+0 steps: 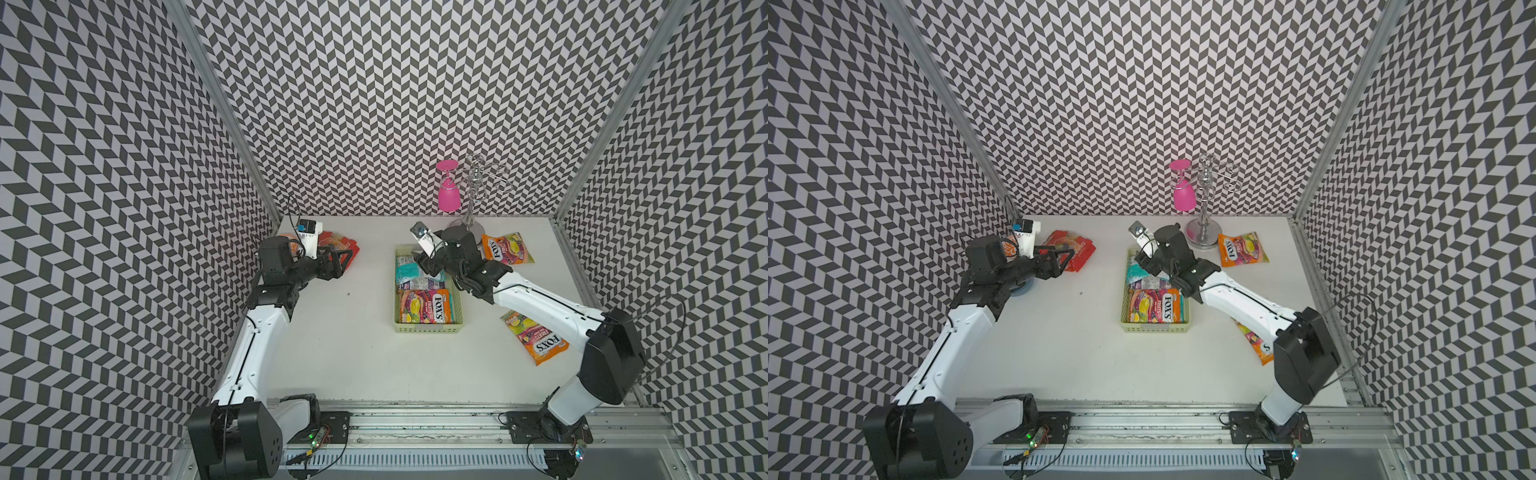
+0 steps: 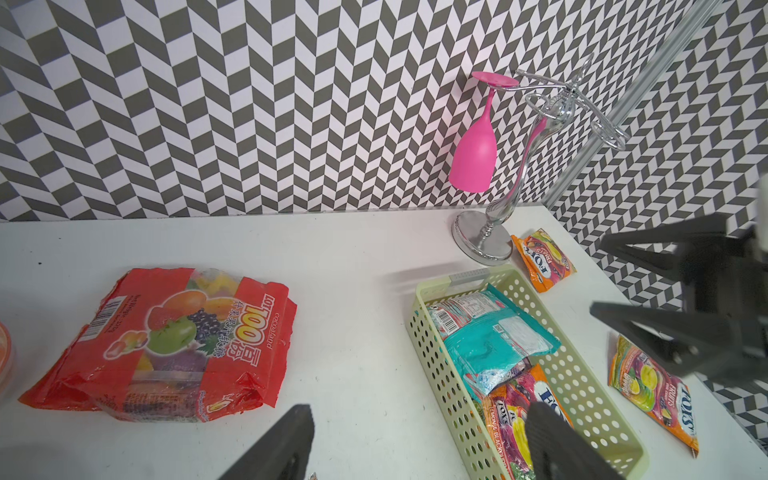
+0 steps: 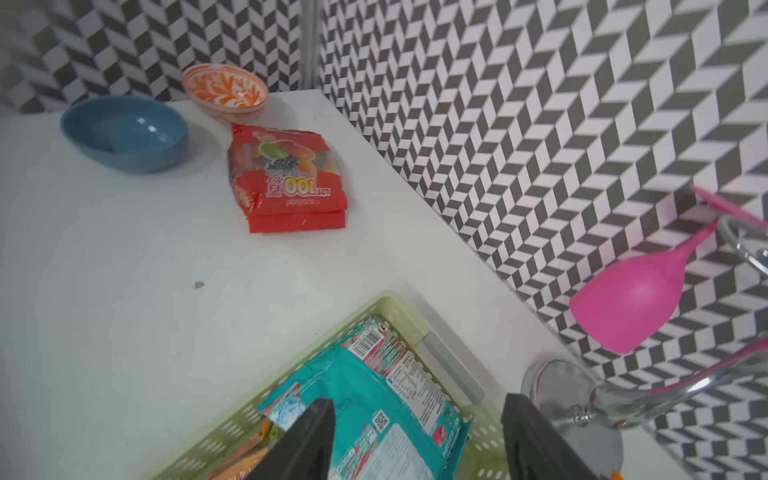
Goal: Put the candies in the basket
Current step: Adjust the candy in the basket.
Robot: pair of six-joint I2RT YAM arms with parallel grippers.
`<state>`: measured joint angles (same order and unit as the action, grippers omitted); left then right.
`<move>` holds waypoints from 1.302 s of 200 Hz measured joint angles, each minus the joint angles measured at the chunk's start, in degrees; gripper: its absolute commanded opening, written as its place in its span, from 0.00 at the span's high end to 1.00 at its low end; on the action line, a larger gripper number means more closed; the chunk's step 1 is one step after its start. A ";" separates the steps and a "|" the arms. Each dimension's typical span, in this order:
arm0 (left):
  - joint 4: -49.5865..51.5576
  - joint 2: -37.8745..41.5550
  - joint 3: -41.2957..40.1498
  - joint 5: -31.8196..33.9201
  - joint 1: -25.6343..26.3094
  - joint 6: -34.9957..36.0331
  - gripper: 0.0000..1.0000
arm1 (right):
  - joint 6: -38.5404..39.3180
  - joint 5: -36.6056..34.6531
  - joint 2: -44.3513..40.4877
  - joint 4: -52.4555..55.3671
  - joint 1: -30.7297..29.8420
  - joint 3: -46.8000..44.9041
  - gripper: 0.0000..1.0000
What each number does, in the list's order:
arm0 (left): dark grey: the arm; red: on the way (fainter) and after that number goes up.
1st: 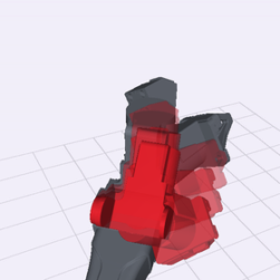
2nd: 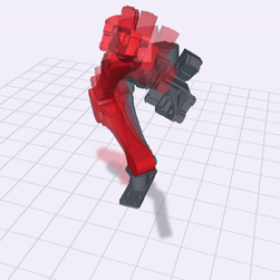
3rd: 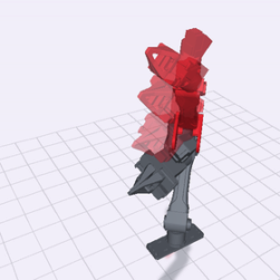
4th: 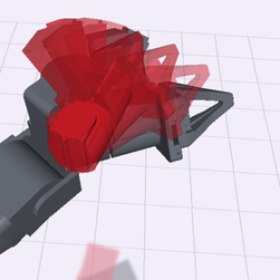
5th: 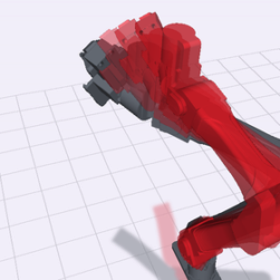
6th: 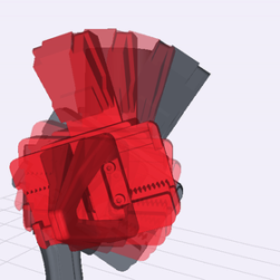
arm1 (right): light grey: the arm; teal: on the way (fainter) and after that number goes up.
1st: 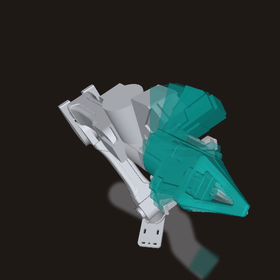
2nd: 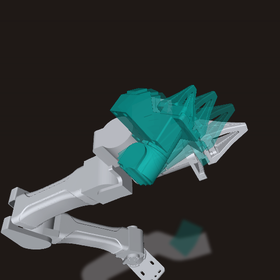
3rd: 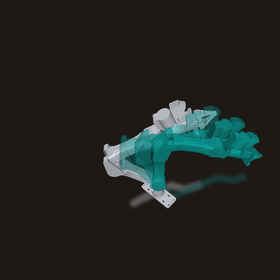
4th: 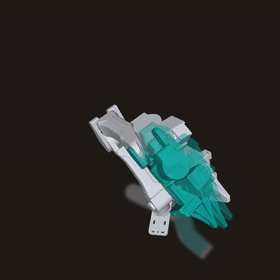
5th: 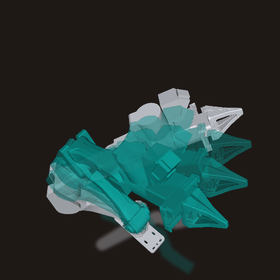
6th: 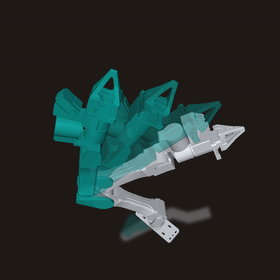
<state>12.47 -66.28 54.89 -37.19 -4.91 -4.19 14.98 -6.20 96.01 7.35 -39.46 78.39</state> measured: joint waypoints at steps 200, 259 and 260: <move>-0.09 0.00 -0.15 -0.13 -0.50 -0.24 0.16 | -31.78 0.66 14.49 19.61 0.68 9.51 0.34; -0.42 0.02 -0.37 -0.50 -0.66 -0.46 0.16 | -33.22 1.79 -5.01 20.59 11.26 -0.76 0.27; -0.42 0.02 -0.37 -0.50 -0.66 -0.46 0.16 | -33.22 1.79 -5.11 20.61 11.41 -0.94 0.27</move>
<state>12.05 -66.26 54.52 -37.69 -5.56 -4.64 -18.24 -4.40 90.89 27.97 -28.05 77.45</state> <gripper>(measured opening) 0.843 0.725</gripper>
